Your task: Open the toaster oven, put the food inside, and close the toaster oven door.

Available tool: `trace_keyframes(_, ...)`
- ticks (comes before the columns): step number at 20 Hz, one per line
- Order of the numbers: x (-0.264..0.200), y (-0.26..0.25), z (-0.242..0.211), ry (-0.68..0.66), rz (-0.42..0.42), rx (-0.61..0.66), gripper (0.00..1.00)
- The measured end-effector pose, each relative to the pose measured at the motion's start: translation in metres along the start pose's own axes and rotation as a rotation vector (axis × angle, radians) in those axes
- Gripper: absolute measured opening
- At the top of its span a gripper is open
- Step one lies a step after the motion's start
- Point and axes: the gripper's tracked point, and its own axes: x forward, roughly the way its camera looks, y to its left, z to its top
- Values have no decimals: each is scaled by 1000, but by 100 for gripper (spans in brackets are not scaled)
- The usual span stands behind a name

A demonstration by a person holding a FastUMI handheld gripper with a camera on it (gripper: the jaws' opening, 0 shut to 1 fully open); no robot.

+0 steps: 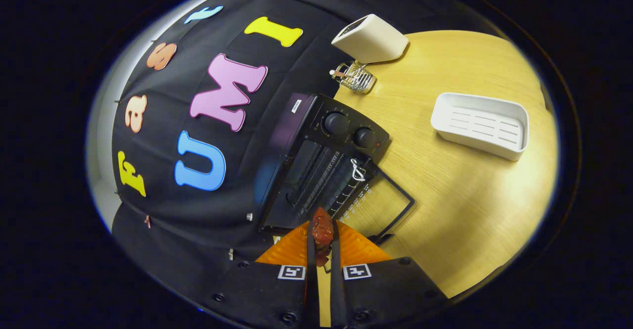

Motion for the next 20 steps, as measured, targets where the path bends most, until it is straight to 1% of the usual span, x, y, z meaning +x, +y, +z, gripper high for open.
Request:
trace_keyframes(5, 57, 0, -4, -79, 30, 94, 13)
trace_keyframes(9, 100, -11, -12, -142, 44, 195, 13)
trace_keyframes(10, 106, -11, -13, -163, 41, 199, 13)
trace_keyframes(12, 120, -9, -18, -204, 47, 168, 13)
trace_keyframes(15, 144, -5, -27, -203, 58, 175, 13)
trace_keyframes(17, 155, -4, -24, -217, 60, 173, 13)
trace_keyframes(19, 162, -1, -21, -221, 48, 156, 13)
trace_keyframes(20, 161, -1, -20, -222, 37, 129, 13)
